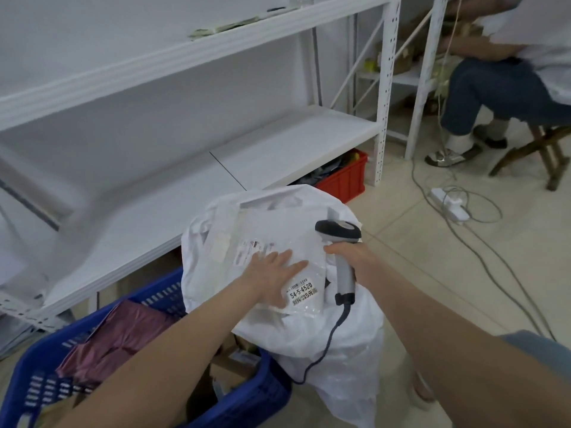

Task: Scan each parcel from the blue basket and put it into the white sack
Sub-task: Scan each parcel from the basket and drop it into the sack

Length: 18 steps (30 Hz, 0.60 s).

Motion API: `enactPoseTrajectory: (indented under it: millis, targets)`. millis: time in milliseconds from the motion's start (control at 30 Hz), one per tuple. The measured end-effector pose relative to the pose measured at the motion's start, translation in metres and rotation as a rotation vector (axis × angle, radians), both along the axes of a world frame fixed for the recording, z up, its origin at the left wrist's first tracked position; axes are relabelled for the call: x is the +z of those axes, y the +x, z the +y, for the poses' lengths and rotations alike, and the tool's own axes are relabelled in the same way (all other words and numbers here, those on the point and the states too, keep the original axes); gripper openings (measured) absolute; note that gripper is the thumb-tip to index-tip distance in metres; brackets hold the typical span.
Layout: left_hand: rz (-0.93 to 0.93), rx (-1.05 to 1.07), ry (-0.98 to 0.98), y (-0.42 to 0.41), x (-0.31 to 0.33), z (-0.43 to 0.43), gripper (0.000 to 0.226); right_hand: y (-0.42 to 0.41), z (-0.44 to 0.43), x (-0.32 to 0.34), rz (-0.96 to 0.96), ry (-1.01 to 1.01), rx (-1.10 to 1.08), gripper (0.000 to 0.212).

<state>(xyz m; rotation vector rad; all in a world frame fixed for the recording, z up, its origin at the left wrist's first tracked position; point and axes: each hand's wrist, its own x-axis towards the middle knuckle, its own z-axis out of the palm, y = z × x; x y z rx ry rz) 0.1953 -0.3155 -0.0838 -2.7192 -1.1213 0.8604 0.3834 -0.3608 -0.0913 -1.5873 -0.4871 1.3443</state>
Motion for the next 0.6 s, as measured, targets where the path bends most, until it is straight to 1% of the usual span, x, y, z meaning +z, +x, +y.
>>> enactPoseTrajectory:
  millis: [67, 100, 133, 167, 233, 267, 300, 333, 400, 433, 467, 500, 567, 600]
  targets:
    - [0.079, 0.035, -0.048, 0.001, -0.009, 0.003, 0.122, 0.001, 0.002, -0.008, -0.017, -0.012, -0.039, 0.011]
    - [0.096, 0.04, -0.061, 0.002, -0.011, 0.002, 0.126, 0.001, 0.003, -0.009, -0.029, -0.016, -0.083, 0.012]
    - [0.086, 0.034, -0.079, 0.003, -0.01, 0.002, 0.122, 0.002, 0.003, -0.008, -0.049, -0.012, -0.128, 0.013]
    - [0.049, 0.029, -0.106, 0.005, -0.007, 0.004, 0.11, 0.004, 0.003, -0.005, -0.071, -0.008, -0.172, 0.012]
    - [-0.064, 0.002, -0.117, 0.008, 0.008, 0.01, 0.071, 0.011, -0.002, 0.005, -0.094, 0.015, -0.252, 0.011]
    - [-0.09, -0.038, -0.071, 0.01, 0.018, 0.013, 0.049, 0.017, -0.004, 0.009, -0.089, 0.028, -0.295, 0.013]
    - [-0.066, -0.085, 0.011, 0.013, 0.029, 0.015, 0.034, 0.024, -0.007, 0.013, -0.079, 0.041, -0.334, 0.016]
    - [-0.008, -0.143, 0.126, 0.018, 0.038, 0.016, 0.028, 0.03, -0.01, 0.017, -0.07, 0.059, -0.359, 0.019]
    - [0.153, -0.22, 0.305, 0.034, 0.049, 0.016, 0.03, 0.039, -0.014, 0.022, -0.061, 0.083, -0.383, 0.024]
    - [0.213, -0.236, 0.337, 0.046, 0.05, 0.014, 0.029, 0.041, -0.015, 0.025, -0.057, 0.086, -0.386, 0.027]
    - [0.234, -0.245, 0.347, 0.058, 0.048, 0.011, 0.028, 0.043, -0.016, 0.027, -0.052, 0.084, -0.39, 0.03]
    - [0.212, -0.239, 0.336, 0.073, 0.042, 0.009, 0.027, 0.044, -0.018, 0.028, -0.047, 0.081, -0.392, 0.03]
    - [0.096, -0.2, 0.274, 0.099, 0.024, 0.003, 0.023, 0.049, -0.02, 0.032, -0.043, 0.093, -0.388, 0.027]
    - [0.04, -0.181, 0.215, 0.11, 0.012, 0.0, 0.027, 0.052, -0.022, 0.033, -0.049, 0.099, -0.384, 0.025]
